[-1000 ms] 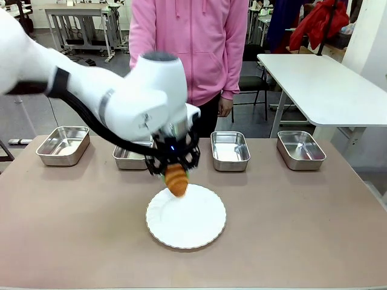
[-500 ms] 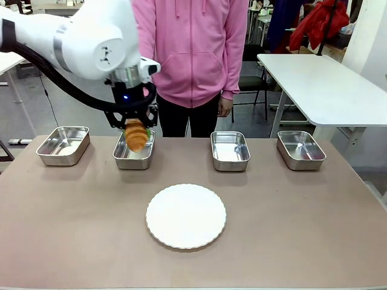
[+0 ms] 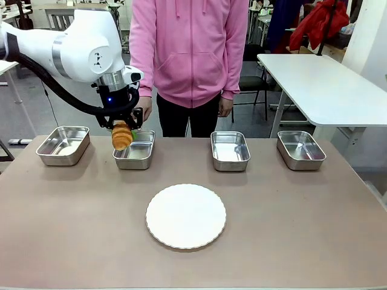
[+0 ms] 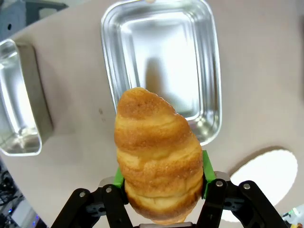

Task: Place the bread in the container.
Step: Place the Butter Roll into the Airtight Container indicated by the human.

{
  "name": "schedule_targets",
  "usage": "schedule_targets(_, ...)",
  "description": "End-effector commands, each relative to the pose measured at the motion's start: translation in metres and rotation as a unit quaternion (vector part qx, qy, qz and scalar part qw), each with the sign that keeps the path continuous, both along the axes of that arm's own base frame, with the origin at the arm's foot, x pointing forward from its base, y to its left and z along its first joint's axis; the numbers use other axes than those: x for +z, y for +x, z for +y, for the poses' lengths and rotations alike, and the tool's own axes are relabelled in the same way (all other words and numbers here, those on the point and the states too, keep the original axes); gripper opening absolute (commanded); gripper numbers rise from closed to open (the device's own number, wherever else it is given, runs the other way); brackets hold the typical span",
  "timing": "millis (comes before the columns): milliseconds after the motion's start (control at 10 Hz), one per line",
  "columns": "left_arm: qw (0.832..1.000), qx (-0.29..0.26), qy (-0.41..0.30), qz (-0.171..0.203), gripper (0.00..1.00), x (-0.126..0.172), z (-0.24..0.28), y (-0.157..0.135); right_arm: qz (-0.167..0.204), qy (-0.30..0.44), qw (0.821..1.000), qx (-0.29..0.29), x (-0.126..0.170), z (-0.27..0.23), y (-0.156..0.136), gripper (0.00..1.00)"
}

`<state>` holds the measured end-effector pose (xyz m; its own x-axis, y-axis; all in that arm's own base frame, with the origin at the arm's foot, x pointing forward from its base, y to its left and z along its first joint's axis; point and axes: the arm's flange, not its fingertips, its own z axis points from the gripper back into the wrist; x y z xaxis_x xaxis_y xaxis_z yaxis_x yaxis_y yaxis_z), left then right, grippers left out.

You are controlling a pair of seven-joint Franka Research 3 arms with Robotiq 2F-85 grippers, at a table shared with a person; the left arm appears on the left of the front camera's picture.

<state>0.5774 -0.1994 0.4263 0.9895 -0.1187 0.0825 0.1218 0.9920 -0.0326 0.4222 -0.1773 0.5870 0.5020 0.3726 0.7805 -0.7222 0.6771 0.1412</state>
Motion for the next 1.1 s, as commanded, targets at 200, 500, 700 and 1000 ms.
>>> schedule_targets(200, 1.0, 0.0, 0.0, 0.0, 0.64, 0.0, 0.0, 0.0, -0.004, 0.003, 1.0, 0.002, 0.001, 0.001, -0.001, 1.0)
schedule_targets(500, 1.0, -0.01, -0.018, -0.011, 0.64, -0.011, -0.004, 0.013, -0.004, 0.003, 1.0, 0.002, 0.001, 0.001, -0.001, 1.0)
schedule_targets(700, 0.999, -0.021, -0.024, 0.001, 0.64, -0.019, -0.006, 0.029, -0.004, 0.003, 1.0, 0.002, 0.001, 0.001, -0.001, 1.0)
schedule_targets(1000, 0.999, -0.034, -0.026, 0.0, 0.64, -0.034, -0.002, 0.046, -0.004, 0.003, 1.0, 0.002, 0.001, 0.001, -0.001, 1.0)
